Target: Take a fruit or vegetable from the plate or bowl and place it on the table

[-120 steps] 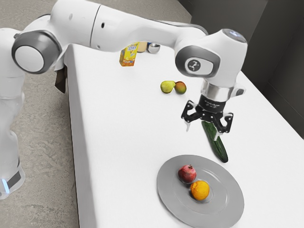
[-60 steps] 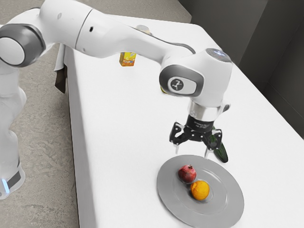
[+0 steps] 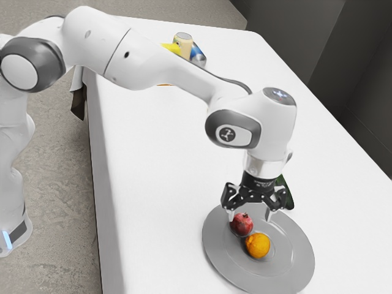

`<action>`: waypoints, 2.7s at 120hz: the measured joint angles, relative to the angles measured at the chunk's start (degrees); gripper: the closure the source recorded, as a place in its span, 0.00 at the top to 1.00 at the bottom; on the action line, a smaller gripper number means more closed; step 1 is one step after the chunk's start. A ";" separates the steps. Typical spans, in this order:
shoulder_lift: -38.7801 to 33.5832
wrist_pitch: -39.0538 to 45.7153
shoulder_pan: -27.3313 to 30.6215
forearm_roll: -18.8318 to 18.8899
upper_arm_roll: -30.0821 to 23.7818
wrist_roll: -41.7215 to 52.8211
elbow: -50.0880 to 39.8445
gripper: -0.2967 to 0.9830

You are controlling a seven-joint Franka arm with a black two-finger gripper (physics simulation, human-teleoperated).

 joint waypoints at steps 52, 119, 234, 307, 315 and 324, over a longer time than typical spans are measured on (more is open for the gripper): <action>4.44 1.52 -0.61 0.01 0.43 -4.55 2.38 0.77; 10.22 1.39 -1.22 -0.05 0.43 -6.82 7.09 0.77; 11.98 1.36 -2.35 -1.09 0.29 -6.64 8.88 0.48; 1.92 -8.79 11.67 -0.04 11.17 -4.15 8.62 0.51; 0.91 -8.58 12.34 -0.05 11.43 -3.90 5.34 0.50; -0.58 -7.99 12.43 -0.05 11.45 -3.68 1.98 0.50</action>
